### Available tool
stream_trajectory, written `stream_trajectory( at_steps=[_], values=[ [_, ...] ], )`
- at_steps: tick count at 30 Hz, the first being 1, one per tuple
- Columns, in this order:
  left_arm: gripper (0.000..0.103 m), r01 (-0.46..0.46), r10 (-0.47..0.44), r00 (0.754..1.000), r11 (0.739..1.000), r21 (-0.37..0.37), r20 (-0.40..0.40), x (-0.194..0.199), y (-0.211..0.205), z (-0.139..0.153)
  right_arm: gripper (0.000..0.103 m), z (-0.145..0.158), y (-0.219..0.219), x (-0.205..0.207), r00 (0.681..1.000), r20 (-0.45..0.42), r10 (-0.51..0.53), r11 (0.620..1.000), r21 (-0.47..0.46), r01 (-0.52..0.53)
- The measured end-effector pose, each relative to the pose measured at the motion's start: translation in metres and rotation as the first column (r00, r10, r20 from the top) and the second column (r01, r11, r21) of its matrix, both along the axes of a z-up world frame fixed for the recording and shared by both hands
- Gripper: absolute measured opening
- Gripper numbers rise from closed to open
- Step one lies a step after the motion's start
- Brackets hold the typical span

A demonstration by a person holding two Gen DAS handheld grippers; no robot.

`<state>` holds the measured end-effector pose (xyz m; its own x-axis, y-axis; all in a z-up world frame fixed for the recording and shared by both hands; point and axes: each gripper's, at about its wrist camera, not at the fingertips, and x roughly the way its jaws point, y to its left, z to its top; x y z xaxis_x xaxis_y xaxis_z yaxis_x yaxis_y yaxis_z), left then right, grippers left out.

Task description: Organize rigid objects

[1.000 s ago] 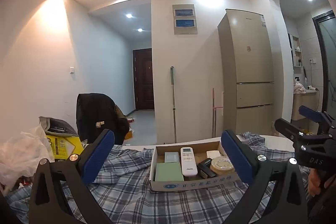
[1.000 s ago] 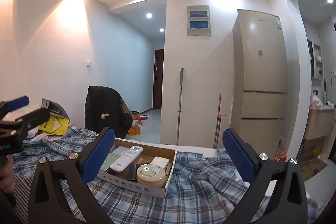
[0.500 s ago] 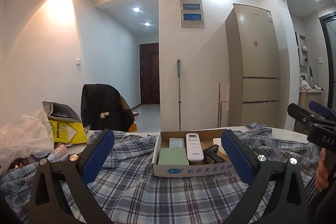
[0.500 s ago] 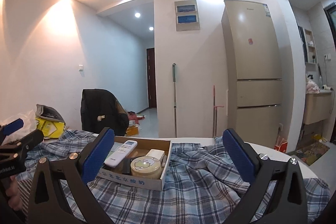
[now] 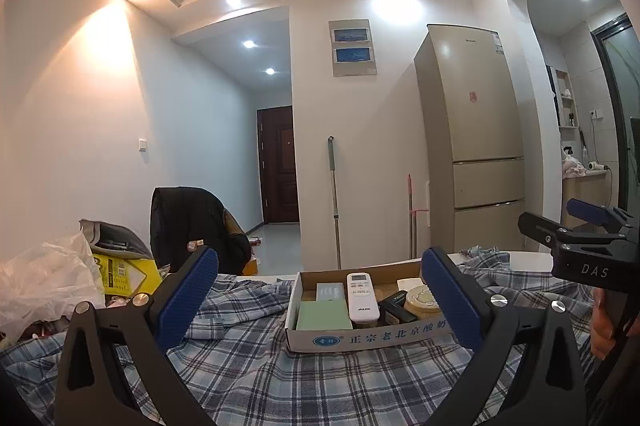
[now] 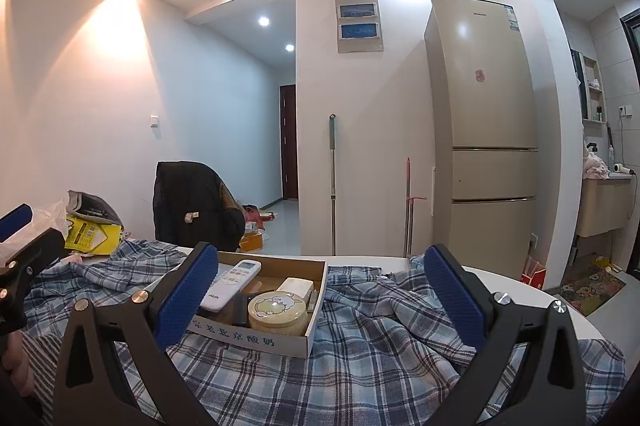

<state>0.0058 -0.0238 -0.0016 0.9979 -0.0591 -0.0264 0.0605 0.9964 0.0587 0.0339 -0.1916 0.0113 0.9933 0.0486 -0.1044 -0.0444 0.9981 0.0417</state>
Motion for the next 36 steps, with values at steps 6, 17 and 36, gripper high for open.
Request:
stream_trajectory(
  at_steps=[6, 17, 36],
  values=[
    [0.103, -0.006, 0.006, 1.0, 1.0, -0.004, -0.012, 0.0022, 0.0018, 0.0008, 0.103, 0.0011, 0.0044, -0.0037, 1.0, 0.018, 0.004, 1.0, -0.017, -0.003],
    [0.103, -0.012, 0.012, 1.0, 1.0, 0.008, -0.015, 0.0029, 0.0001, -0.0001, 0.103, 0.001, 0.0072, -0.0049, 1.0, 0.025, 0.001, 1.0, -0.017, -0.001],
    [0.103, -0.001, 0.001, 1.0, 1.0, 0.007, -0.02, 0.0044, 0.0037, 0.0001, 0.103, 0.0007, 0.0074, -0.0043, 1.0, 0.027, -0.001, 1.0, -0.017, 0.002]
  ],
)
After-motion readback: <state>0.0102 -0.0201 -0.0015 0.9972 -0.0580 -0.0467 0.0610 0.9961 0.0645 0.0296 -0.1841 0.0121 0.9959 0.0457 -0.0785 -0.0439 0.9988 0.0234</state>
